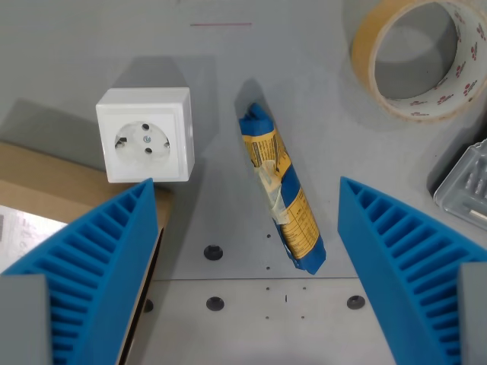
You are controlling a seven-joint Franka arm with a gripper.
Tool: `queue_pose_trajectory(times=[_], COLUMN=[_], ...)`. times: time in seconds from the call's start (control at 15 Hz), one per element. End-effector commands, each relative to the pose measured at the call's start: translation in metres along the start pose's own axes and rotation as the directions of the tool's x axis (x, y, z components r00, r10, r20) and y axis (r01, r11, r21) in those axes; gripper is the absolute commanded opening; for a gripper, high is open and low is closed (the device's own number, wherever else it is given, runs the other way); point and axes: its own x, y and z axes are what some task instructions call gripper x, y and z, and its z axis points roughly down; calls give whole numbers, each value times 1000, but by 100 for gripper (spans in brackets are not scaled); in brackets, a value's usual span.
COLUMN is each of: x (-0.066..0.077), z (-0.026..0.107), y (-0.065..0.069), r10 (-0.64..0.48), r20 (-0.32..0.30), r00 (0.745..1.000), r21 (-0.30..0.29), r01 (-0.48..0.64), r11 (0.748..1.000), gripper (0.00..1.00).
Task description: Pick up the blue bag
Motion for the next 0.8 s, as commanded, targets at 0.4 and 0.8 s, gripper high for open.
queue_pose_trajectory(times=[0.4,0.8], x=[0,-3], z=[-1,5], y=[0,1], r10=[-7,-42], r20=[-3,-12], r00=[1000,999], r21=[0,-2], r01=[7,42], r11=[1000,999], gripper=[100,100])
